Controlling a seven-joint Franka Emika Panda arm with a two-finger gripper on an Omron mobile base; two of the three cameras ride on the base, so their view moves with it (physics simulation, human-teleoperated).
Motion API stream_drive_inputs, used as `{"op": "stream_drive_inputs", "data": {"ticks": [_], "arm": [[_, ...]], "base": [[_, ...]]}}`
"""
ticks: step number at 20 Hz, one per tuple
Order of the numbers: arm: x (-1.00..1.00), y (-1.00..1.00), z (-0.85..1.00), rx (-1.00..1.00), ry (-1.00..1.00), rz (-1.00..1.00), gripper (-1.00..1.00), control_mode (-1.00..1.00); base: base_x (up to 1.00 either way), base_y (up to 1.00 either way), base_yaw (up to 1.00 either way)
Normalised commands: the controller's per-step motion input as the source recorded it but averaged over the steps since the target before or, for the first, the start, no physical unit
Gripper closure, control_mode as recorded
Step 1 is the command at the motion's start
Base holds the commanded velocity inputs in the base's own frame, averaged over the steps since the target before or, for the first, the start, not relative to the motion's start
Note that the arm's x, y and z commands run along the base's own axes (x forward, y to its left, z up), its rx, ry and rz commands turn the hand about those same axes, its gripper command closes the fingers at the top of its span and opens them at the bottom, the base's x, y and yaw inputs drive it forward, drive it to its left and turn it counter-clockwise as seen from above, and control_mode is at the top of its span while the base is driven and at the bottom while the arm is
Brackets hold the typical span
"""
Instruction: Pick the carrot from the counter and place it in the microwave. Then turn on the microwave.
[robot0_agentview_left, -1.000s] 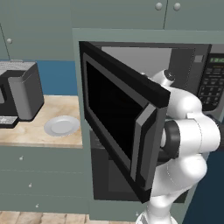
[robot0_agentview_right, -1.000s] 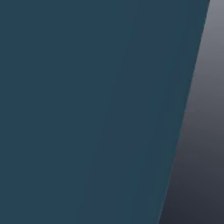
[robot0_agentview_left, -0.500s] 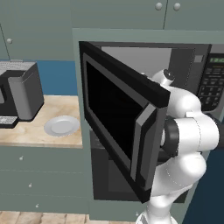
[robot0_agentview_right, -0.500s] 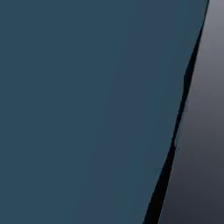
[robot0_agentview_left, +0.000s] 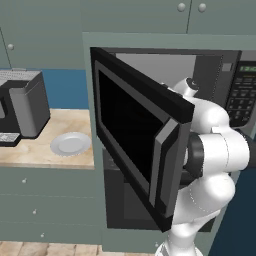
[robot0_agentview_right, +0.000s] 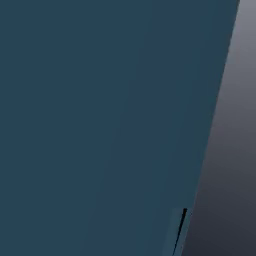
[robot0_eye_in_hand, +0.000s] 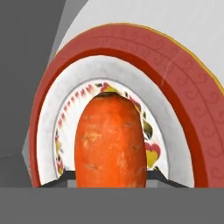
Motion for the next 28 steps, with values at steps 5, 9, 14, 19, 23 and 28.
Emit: {"op": "stream_drive_inputs", "data": {"ticks": [5, 9, 14, 19, 23, 28], "arm": [[0.0, 0.0, 0.0, 0.0, 0.0, 0.0, -1.0, -1.0], [0.0, 0.0, 0.0, 0.0, 0.0, 0.0, -1.0, -1.0], [0.0, 0.0, 0.0, 0.0, 0.0, 0.0, -1.0, -1.0], [0.0, -0.03, 0.1, 0.0, 0.0, 0.0, -1.0, -1.0], [0.0, -0.05, 0.16, 0.01, 0.0, 0.0, -1.0, -1.0], [0.0, -0.01, 0.05, 0.0, 0.0, 0.0, -1.0, -1.0]], "base": [[0.0, 0.0, 0.0], [0.0, 0.0, 0.0], [0.0, 0.0, 0.0], [0.0, 0.0, 0.0], [0.0, 0.0, 0.0], [0.0, 0.0, 0.0]]}}
